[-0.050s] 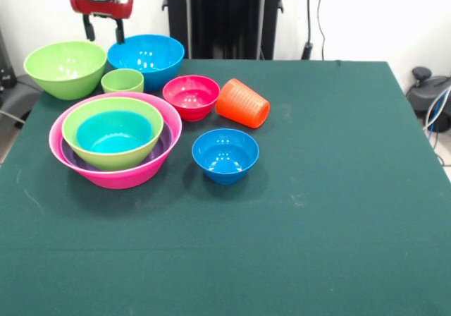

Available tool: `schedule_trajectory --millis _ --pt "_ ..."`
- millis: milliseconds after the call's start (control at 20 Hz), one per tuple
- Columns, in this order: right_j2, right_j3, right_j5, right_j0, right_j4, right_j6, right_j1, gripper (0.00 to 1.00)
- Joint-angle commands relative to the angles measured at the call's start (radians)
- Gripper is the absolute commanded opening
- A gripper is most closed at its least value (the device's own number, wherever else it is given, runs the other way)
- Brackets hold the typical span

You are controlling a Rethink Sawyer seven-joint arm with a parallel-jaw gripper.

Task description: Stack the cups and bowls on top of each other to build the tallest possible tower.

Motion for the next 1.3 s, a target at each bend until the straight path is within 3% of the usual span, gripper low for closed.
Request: schedule_trajectory --millis 50,250,900,1300 --pt "0.039 0.042 -0.086 0.049 0.008 -0.068 0.1 1.0" --pt "0.033 0.022 -0.121 0.06 -0.004 -0.044 0.162 1.0" --pt "0.03 -0.003 -0.19 0.097 0.017 0.009 0.26 1.0" --pt "0.051 -0.046 -0.184 0.097 0.03 -0.033 0.288 1.0"
